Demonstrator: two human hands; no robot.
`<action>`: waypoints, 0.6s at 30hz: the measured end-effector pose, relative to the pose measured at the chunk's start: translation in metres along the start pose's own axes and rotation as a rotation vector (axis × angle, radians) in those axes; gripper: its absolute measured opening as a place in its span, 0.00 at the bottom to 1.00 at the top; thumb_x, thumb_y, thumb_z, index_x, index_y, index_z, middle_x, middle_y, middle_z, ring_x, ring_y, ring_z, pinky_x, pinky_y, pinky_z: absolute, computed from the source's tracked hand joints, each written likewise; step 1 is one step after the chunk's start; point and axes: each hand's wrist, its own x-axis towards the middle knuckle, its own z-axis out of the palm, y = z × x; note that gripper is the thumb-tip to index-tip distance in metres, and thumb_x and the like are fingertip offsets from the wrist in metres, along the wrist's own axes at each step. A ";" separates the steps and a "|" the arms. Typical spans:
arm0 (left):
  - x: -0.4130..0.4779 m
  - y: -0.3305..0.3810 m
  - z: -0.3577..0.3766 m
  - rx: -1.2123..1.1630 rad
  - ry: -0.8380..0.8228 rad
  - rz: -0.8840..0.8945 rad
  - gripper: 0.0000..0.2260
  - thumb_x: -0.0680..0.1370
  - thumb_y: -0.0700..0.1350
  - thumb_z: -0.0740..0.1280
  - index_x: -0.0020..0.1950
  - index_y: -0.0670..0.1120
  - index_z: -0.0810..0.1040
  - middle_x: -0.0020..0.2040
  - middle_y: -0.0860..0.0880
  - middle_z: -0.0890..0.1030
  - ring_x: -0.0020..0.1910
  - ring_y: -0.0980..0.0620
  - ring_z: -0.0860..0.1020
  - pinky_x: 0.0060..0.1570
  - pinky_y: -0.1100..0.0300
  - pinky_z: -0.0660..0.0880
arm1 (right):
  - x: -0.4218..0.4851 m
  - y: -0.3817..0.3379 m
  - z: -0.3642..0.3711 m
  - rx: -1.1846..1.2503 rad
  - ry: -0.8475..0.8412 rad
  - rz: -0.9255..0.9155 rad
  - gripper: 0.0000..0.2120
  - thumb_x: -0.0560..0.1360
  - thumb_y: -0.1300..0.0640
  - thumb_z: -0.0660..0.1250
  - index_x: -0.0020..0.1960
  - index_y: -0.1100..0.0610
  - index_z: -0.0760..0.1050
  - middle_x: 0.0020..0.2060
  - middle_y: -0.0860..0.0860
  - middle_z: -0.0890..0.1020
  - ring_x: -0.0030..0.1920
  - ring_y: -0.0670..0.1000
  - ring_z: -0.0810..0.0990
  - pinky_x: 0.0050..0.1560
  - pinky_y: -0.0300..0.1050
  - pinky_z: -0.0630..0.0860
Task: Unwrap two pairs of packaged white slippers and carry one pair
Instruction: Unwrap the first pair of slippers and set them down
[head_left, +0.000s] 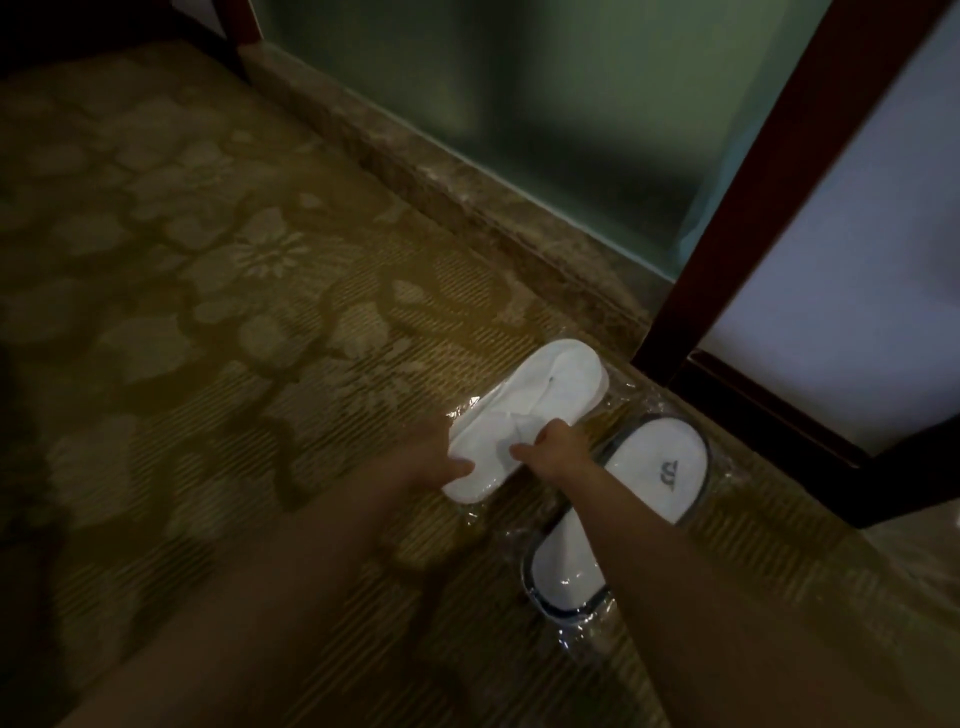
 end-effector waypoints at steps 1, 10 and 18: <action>-0.001 -0.002 0.001 -0.023 -0.017 0.000 0.35 0.72 0.52 0.70 0.75 0.44 0.59 0.73 0.42 0.66 0.69 0.44 0.68 0.68 0.51 0.66 | 0.000 0.002 0.002 0.061 0.003 0.019 0.26 0.73 0.55 0.69 0.66 0.66 0.68 0.63 0.60 0.75 0.64 0.58 0.73 0.64 0.47 0.70; -0.013 0.001 -0.007 -0.223 -0.239 -0.001 0.34 0.73 0.51 0.70 0.74 0.42 0.62 0.72 0.43 0.67 0.68 0.45 0.69 0.67 0.51 0.68 | 0.014 0.010 0.004 0.844 0.168 0.277 0.35 0.66 0.60 0.76 0.68 0.64 0.66 0.64 0.61 0.75 0.62 0.63 0.75 0.60 0.61 0.76; -0.034 0.002 -0.019 -0.351 -0.426 -0.131 0.20 0.78 0.53 0.60 0.68 0.47 0.70 0.62 0.46 0.77 0.58 0.49 0.74 0.56 0.54 0.66 | 0.002 -0.002 -0.006 0.496 -0.043 0.202 0.27 0.70 0.60 0.73 0.66 0.66 0.71 0.62 0.63 0.78 0.59 0.63 0.77 0.63 0.59 0.73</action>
